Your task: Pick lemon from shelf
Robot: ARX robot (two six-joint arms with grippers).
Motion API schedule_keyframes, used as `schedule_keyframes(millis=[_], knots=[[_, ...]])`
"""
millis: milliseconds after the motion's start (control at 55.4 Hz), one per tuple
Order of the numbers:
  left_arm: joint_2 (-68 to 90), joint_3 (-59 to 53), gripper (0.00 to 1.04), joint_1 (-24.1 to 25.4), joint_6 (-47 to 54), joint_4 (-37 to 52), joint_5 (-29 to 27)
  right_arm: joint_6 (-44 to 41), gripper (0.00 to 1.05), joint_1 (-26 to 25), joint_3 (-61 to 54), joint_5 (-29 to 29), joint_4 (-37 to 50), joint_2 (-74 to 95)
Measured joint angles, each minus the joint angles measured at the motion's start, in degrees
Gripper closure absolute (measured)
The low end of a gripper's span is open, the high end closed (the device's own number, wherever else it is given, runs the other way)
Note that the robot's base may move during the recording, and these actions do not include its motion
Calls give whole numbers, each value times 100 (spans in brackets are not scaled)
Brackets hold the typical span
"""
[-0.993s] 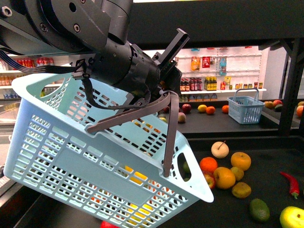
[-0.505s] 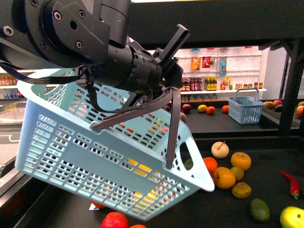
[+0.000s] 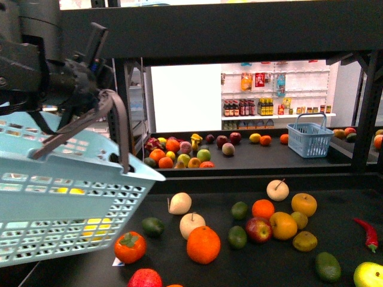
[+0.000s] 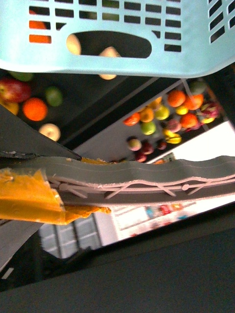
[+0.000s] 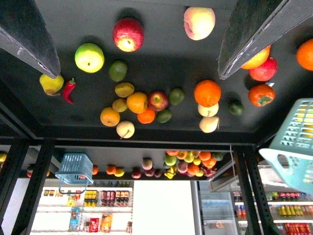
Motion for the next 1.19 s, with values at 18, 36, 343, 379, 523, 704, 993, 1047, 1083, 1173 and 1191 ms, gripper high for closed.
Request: schedule_keyframes(millis=[18,36,343,379,523,704,993,1047,1083,1173,1191], knots=[[-17,-33,93,24,-20,48,-35,0,7,0,0,0,0,0],[-48,-90,93,74,-107,144,-103,0,7,0,0,0,0,0],[-498,-883,94,804,-1322,1733,-546,0,7,0,0,0,0,0],[-498,-949,94,896,-1434,1897,-570,0,7,0,0,0,0,0],[-494,-1215,94,1353,-1749,2549,-579,0,7,0,0,0,0,0],[-308,-1263,94,1856,-1816,3165,-542,0,7,0,0,0,0,0],[498,-1045,94,2286,-2192,3893,-413,0,7,0,0,0,0,0],[662,-966,94,2350,-2258,4011,-413,0,7,0,0,0,0,0],[730,-933,94,2376,-2291,4046,-413,0,7,0,0,0,0,0],[988,-817,94,2465,-2437,4172,-409,0,7,0,0,0,0,0],[1034,-787,94,2483,-2470,4199,-411,0,7,0,0,0,0,0]])
